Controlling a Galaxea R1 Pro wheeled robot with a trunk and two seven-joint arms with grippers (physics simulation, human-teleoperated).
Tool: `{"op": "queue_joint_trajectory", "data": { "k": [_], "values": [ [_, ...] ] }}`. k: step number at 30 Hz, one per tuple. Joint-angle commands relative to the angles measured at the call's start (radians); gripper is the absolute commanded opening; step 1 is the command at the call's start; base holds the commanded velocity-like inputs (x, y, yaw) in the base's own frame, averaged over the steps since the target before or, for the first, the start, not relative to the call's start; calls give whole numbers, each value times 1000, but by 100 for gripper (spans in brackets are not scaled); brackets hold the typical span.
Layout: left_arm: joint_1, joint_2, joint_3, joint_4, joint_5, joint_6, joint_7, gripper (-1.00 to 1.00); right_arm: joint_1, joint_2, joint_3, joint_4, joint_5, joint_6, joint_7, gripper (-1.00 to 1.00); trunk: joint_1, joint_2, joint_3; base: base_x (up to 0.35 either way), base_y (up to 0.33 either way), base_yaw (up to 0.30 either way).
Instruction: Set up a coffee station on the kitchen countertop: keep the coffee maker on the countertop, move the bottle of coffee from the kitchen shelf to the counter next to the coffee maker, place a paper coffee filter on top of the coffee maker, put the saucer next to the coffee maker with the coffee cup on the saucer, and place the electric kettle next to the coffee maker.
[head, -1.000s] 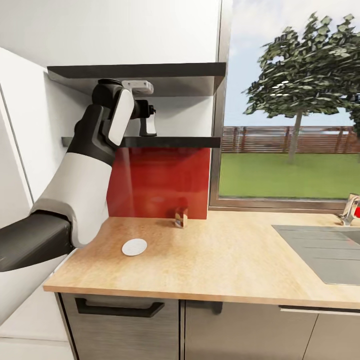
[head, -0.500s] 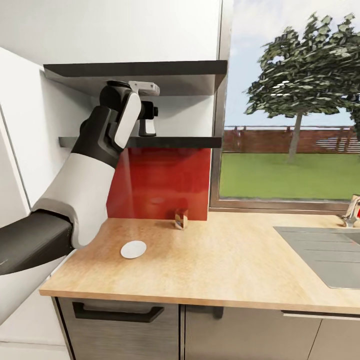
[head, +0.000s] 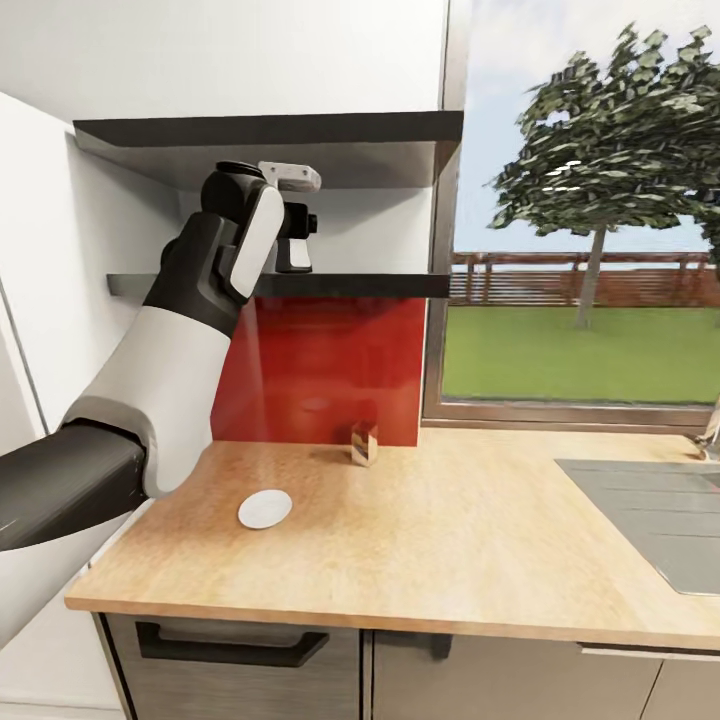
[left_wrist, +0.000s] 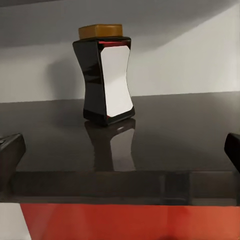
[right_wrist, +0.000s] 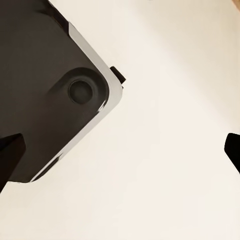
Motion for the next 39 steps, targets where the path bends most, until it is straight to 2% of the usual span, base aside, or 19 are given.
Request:
{"op": "queue_joint_trajectory", "data": {
  "k": [1, 11, 16, 23, 39],
  "values": [
    [-1, 0, -2, 0, 10, 2, 10, 100, -2, 0, 1, 3, -2, -5, 1, 100, 0, -1, -2, 44, 13, 0],
    [-1, 3, 0, -1, 9, 2, 18, 100, -2, 0, 1, 3, -2, -5, 1, 100, 0, -1, -2, 89, 26, 0],
    [-1, 35, 0, -2, 9, 2, 19, 100, -2, 0, 1, 3, -2, -5, 1, 100, 0, -1, -2, 10, 3, 0],
    [-1, 59, 0, -4, 9, 2, 19, 100, -2, 0, 1, 3, -2, -5, 1, 100, 0, -1, -2, 81, 18, 0],
    [-1, 65, 0, -4, 10, 2, 16, 100, -2, 0, 1, 3, -2, -5, 1, 100, 0, -1, -2, 90, -5, 0]
  ]
}}
